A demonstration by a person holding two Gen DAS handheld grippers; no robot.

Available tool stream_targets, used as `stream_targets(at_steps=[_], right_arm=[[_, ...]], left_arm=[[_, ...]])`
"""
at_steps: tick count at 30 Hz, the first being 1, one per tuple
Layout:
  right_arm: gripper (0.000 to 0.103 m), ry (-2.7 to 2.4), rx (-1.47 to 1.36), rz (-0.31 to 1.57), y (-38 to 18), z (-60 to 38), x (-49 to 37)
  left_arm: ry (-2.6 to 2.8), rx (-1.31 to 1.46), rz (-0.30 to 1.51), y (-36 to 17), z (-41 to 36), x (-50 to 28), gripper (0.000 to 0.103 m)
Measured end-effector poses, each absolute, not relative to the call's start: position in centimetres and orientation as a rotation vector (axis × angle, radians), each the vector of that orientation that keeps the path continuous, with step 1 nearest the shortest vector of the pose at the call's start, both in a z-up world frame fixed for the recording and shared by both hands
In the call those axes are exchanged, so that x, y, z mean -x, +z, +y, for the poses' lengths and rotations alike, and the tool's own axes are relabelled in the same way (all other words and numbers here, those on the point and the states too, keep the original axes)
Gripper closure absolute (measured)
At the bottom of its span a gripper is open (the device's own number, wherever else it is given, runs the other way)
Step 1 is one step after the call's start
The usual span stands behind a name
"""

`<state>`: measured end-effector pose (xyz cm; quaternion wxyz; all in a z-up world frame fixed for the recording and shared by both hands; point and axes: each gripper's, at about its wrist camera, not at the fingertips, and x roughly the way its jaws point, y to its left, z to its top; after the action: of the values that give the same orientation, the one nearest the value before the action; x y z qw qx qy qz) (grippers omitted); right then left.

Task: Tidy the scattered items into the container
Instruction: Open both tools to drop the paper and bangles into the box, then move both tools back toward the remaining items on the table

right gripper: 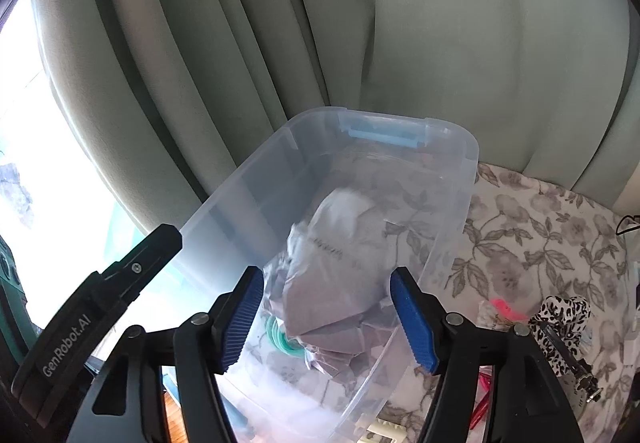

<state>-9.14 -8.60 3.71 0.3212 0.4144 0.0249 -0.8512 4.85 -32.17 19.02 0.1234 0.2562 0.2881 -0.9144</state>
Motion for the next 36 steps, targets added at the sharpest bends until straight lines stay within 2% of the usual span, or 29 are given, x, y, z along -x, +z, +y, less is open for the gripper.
stream_targets(at_steps=[3,7,15,26,36], right_arm=[[0.033,-2.237,-1.079,0.061,4.1,-8.3,8.7],[0.033,-2.252,-1.058,0.040,4.7,-7.5,8.1],[0.033,-2.291,-1.070,-0.023,5.8,-5.4,8.0],[0.033,-2.297,-1.052,-0.114,8.1,-1.7,6.4],[0.033,-2.351,-0.837,-0.276,13.1,4.2,3.8]], left_arm=[[-2.670,-0.741,0.849,19.5,-29.1,-8.2,0.034],[-2.665,-0.716,0.878,14.3,-28.9,-8.3,0.030],[-2.674,-0.647,0.851,14.4,-27.4,-11.5,0.029],[-2.740,-0.634,0.858,17.5,-25.2,-12.9,0.029],[-2.845,-0.703,0.785,19.7,-20.5,-14.2,0.029]])
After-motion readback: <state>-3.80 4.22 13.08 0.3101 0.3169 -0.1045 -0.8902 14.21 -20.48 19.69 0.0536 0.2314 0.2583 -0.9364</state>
